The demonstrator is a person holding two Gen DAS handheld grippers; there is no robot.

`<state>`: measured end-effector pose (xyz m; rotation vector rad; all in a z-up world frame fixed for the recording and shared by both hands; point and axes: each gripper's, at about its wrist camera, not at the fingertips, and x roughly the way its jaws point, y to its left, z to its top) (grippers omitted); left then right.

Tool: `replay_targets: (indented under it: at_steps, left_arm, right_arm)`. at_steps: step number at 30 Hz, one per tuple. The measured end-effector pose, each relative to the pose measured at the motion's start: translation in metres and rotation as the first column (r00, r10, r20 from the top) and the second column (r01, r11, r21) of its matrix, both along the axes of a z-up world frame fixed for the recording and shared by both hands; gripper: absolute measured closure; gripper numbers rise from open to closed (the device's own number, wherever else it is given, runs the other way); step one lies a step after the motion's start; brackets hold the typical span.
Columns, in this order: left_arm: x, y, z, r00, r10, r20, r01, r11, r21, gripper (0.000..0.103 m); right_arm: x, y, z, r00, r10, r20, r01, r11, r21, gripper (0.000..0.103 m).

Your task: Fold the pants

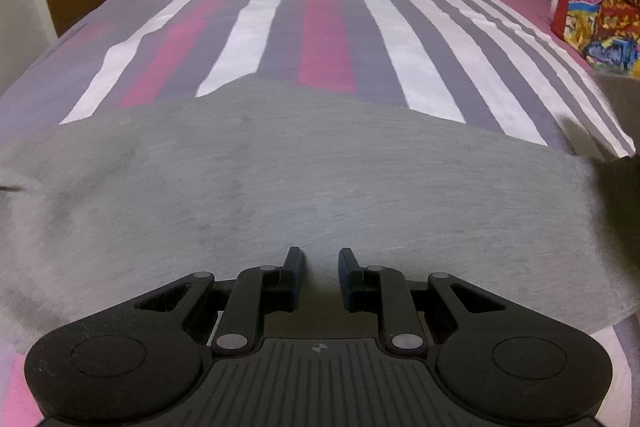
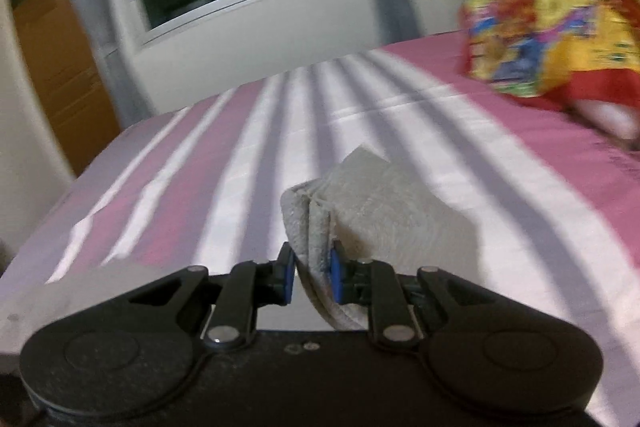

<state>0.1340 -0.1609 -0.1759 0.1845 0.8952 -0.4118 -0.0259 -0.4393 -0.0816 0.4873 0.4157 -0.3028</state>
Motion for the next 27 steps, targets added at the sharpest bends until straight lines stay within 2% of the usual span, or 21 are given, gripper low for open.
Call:
replay_targets:
  at_steps: [3,6,9,11,12,13,14,15,16,17,20,24,25,26,27]
  left_arm:
    - [0.001,0.010,0.000,1.000,0.021,-0.005,-0.021,1.000,-0.014,0.083]
    - [0.003,0.021,0.000,0.999,0.045,-0.025,-0.046,0.998,-0.045,0.083]
    - [0.008,0.029,-0.001,0.996,0.059,-0.066,-0.065,0.994,-0.086,0.083]
    - [0.010,0.033,-0.001,0.993,0.061,-0.102,-0.074,0.989,-0.128,0.083]
    - [0.012,0.034,0.000,0.990,0.059,-0.126,-0.079,0.985,-0.153,0.082]
    - [0.012,0.033,-0.001,0.988,0.053,-0.147,-0.079,0.981,-0.175,0.077]
    - [0.013,0.032,0.000,0.984,0.044,-0.171,-0.079,0.976,-0.201,0.055]
    - [0.013,0.031,0.000,0.981,0.041,-0.191,-0.084,0.971,-0.225,0.039]
    - [0.012,0.030,0.002,0.980,0.044,-0.195,-0.093,0.964,-0.249,0.018]
    - [0.010,0.030,0.004,0.981,0.049,-0.187,-0.101,0.956,-0.275,0.014]
    - [0.008,0.018,0.006,0.976,-0.011,-0.217,-0.065,0.939,-0.339,0.014]
    - [0.007,-0.002,-0.002,0.958,-0.064,-0.278,-0.050,0.923,-0.382,0.015]
    - [0.007,-0.009,-0.005,0.954,-0.077,-0.291,-0.045,0.920,-0.390,0.024]
    - [0.007,-0.017,-0.010,0.947,-0.091,-0.308,-0.039,0.920,-0.390,0.038]
    - [0.004,-0.023,-0.014,0.940,-0.099,-0.326,-0.038,0.921,-0.389,0.044]
  right_arm:
    - [0.024,0.039,-0.008,0.992,0.121,-0.019,-0.121,0.993,0.004,0.086]
    - [0.043,0.068,-0.022,0.972,0.225,-0.071,-0.226,0.974,0.005,0.084]
    - [0.059,0.079,-0.045,0.948,0.260,-0.185,-0.260,0.965,0.029,0.069]
    - [0.060,0.078,-0.054,0.938,0.282,-0.201,-0.276,0.959,0.058,0.057]
    - [0.057,0.078,-0.053,0.938,0.291,-0.189,-0.284,0.957,0.063,0.041]
    - [0.053,0.077,-0.051,0.938,0.298,-0.179,-0.290,0.955,0.068,0.031]
    - [0.049,0.074,-0.047,0.939,0.304,-0.161,-0.296,0.953,0.070,0.032]
    - [0.045,0.070,-0.043,0.942,0.305,-0.141,-0.297,0.952,0.070,0.035]
    - [0.039,0.068,-0.038,0.946,0.301,-0.122,-0.294,0.953,0.069,0.035]
    - [0.033,0.066,-0.035,0.952,0.288,-0.104,-0.282,0.957,0.065,0.035]
    - [0.015,0.051,-0.027,0.969,0.236,-0.068,-0.233,0.971,0.048,0.034]
    - [-0.009,0.031,-0.030,0.982,0.183,-0.055,-0.180,0.982,0.054,0.033]
    - [-0.016,0.027,-0.031,0.984,0.170,-0.056,-0.167,0.985,0.054,0.033]
    - [-0.020,0.025,-0.034,0.985,0.161,-0.056,-0.158,0.986,0.055,0.033]
    - [-0.024,0.022,-0.036,0.986,0.154,-0.056,-0.151,0.987,0.056,0.033]
